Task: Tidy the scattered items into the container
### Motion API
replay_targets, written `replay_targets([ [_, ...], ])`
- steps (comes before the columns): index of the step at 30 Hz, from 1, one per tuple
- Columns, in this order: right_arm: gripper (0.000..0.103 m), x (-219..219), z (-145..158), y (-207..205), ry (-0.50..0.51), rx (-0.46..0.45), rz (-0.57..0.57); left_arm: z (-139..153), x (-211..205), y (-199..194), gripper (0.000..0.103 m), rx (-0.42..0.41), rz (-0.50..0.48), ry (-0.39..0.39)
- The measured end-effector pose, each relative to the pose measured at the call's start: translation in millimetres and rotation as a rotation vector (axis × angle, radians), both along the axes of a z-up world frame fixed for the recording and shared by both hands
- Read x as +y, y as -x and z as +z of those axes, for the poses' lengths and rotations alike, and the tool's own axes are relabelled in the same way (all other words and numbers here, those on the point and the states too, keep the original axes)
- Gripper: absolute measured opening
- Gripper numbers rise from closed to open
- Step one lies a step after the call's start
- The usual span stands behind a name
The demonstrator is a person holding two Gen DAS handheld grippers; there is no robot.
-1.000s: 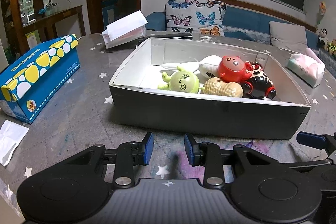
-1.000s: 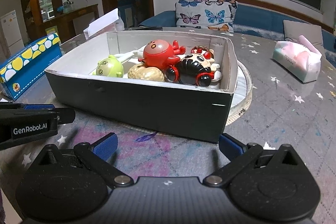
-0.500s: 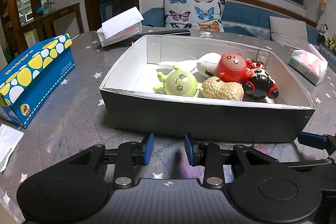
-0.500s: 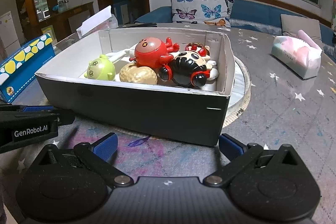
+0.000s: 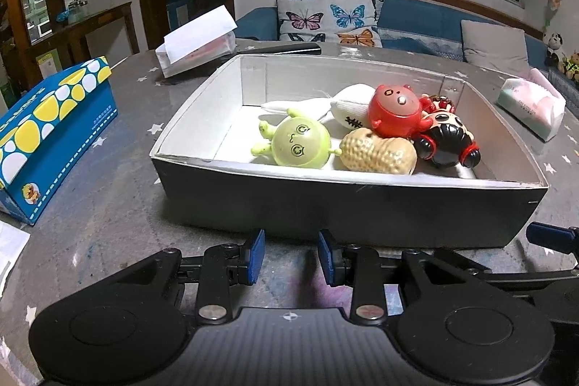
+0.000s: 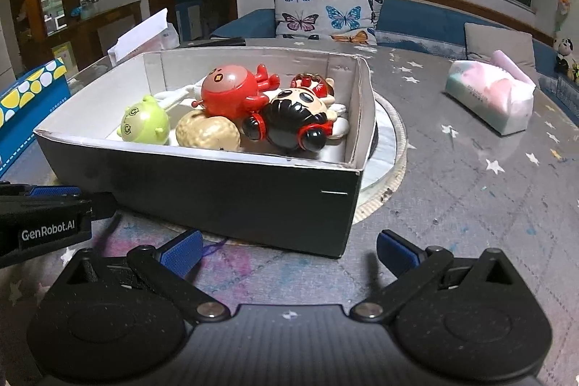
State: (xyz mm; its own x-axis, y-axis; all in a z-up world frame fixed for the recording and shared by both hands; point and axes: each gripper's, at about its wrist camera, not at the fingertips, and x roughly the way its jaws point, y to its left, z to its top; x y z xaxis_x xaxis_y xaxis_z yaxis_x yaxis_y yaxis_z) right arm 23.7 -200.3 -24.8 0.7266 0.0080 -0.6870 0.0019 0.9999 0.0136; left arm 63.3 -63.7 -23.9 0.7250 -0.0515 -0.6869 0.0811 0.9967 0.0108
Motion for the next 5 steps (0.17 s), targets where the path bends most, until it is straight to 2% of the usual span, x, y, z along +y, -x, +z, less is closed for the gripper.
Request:
replay_targets([
  [2, 0.103, 0.0, 0.5, -0.1, 0.003, -0.002, -0.004, 1.0, 0.1, -0.5, 0.029, -0.007, 0.001, 0.005],
  [5, 0.103, -0.9, 1.8, -0.1, 0.002, -0.007, -0.007, 1.7, 1.2, -1.2, 0.029, -0.005, 0.002, 0.017],
])
